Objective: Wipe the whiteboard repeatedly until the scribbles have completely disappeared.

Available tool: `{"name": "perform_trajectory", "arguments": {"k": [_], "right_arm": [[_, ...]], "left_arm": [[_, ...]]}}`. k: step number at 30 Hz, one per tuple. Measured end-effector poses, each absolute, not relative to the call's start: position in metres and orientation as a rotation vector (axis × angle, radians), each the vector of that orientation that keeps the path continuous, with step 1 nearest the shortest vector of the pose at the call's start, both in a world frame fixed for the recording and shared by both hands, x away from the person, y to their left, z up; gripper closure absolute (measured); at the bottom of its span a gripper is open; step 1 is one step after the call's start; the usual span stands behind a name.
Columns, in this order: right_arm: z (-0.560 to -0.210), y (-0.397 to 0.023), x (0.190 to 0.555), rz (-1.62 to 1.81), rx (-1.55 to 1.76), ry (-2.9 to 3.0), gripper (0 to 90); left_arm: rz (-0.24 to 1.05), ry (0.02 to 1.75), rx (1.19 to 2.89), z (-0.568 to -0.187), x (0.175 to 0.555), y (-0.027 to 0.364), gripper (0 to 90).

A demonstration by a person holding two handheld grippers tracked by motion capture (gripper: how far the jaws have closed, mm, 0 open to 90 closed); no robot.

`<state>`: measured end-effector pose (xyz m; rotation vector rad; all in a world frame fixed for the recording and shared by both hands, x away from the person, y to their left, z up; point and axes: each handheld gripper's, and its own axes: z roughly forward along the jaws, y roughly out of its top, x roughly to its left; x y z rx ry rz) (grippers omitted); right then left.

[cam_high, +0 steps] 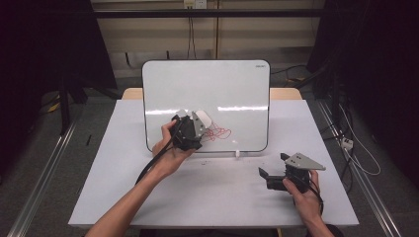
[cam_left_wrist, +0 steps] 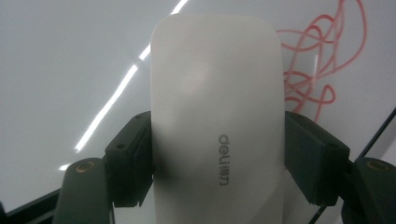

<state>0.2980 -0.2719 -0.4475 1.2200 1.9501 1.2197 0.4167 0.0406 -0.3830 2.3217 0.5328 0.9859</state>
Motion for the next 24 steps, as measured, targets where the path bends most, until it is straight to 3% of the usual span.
{"name": "perform_trajectory", "arguments": {"k": [24], "right_arm": [[-0.447, -0.272, 0.298, 1.222, 1.216, 1.952, 4.8]], "left_arm": [[0.945, 0.432, 2.428, -0.401, 0.402, -0.001, 29.9]]}}
